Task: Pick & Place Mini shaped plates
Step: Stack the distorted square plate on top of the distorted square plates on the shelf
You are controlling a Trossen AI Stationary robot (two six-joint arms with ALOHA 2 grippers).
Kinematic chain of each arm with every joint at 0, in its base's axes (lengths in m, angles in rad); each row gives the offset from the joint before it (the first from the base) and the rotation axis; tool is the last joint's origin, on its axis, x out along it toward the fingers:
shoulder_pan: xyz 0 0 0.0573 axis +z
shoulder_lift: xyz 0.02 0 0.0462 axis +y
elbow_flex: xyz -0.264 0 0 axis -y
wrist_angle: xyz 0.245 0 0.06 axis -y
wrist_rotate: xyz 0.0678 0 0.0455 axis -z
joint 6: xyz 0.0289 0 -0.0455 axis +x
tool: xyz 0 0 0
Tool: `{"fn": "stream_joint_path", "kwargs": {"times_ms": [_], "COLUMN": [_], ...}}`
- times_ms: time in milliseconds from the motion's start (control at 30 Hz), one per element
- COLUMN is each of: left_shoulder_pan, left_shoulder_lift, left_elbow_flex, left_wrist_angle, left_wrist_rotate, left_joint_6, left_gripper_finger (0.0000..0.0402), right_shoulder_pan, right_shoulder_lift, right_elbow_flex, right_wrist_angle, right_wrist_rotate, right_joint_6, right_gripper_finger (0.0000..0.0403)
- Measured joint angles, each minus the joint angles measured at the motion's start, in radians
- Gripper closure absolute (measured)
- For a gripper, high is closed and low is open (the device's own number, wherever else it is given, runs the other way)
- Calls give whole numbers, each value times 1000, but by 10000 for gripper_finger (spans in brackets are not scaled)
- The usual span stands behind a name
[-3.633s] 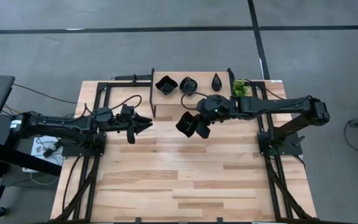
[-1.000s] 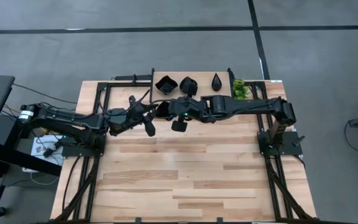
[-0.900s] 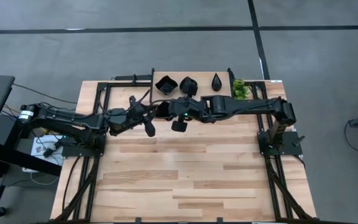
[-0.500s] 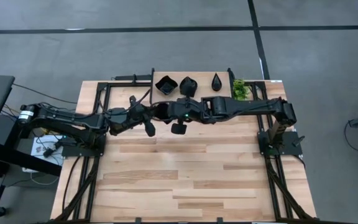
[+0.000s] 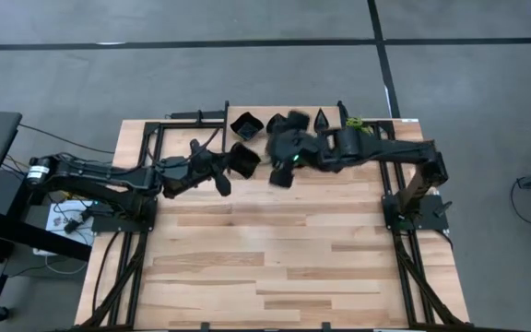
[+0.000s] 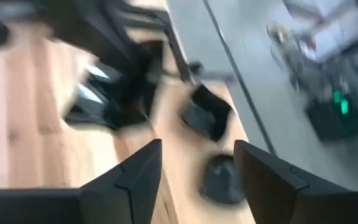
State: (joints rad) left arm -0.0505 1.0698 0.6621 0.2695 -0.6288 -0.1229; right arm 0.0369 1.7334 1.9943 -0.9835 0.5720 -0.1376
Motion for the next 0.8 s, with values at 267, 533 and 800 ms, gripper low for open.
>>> {"fn": "stream_joint_path", "kwargs": {"times_ms": [267, 533, 800], "left_shoulder_pan": [176, 454, 636], "left_shoulder_lift": [20, 172, 341], "left_elbow_flex": [158, 404, 576], "left_wrist_angle": [-229, -428, -626], "left_wrist_rotate": [147, 469, 661], "left_joint_6": [-96, -68, -68], "left_gripper_finger": [397, 397, 396], "right_shoulder_pan": [-109, -133, -107], "right_shoulder_lift": [-167, -331, -456], "right_elbow_flex": [-173, -537, -714], "right_wrist_angle": [-214, 9, 121], "right_wrist_rotate": [-104, -168, -201], "right_joint_6": [163, 216, 279], "right_gripper_finger": [214, 226, 225]}}
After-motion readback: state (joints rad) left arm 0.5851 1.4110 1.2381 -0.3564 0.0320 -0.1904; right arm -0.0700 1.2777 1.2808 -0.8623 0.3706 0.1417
